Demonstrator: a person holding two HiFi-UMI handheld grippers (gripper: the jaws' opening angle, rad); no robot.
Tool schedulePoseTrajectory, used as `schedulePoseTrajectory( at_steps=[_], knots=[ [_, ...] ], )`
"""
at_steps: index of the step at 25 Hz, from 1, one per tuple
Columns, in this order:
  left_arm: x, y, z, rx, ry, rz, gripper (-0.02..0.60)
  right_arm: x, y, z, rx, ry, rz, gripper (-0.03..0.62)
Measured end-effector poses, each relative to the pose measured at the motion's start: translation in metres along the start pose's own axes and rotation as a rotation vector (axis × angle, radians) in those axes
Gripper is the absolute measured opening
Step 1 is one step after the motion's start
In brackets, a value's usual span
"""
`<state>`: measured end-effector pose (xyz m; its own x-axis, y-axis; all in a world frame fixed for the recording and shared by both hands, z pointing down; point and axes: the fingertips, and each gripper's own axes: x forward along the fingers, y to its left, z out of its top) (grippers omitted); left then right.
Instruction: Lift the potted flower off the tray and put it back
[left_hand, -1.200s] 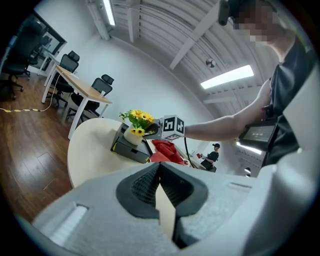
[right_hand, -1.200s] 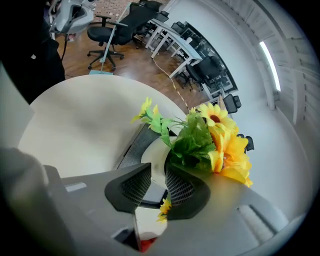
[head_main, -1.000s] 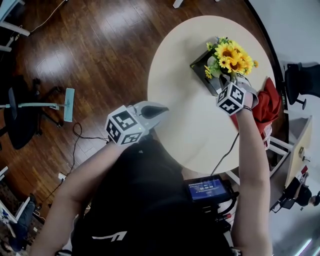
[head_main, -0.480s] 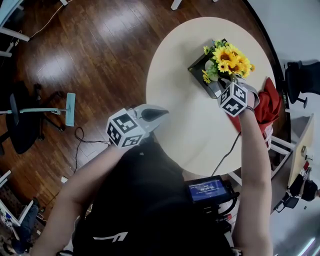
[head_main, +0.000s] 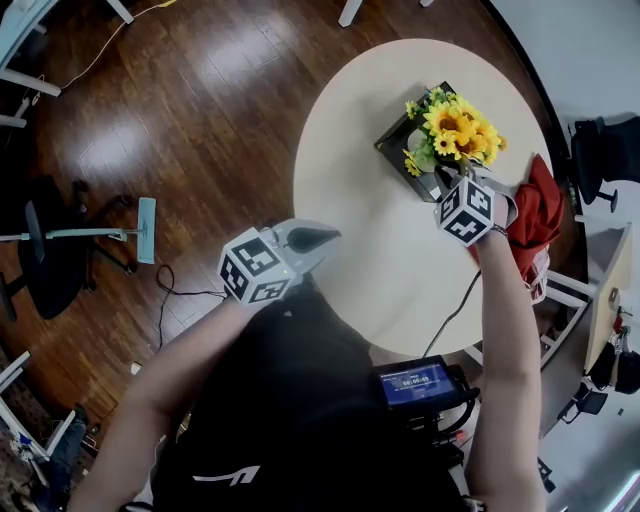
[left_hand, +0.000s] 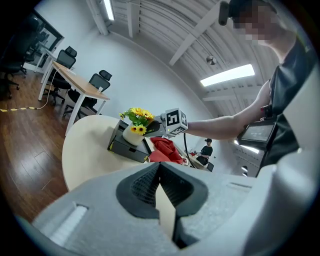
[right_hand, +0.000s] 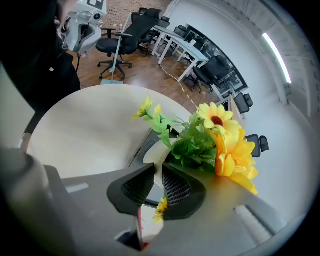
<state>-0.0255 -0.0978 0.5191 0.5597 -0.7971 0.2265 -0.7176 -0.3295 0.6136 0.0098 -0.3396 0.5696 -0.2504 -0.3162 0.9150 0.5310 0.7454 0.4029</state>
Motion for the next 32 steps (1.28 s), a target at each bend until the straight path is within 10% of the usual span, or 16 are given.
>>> schedulePoseTrajectory(
  at_steps=[32],
  knots=[
    [0.007, -0.022, 0.03, 0.173, 0.108, -0.23, 0.005, -0.101, 0.029, -0.005, 0.135, 0.081, -0.232, 0.051]
  ],
)
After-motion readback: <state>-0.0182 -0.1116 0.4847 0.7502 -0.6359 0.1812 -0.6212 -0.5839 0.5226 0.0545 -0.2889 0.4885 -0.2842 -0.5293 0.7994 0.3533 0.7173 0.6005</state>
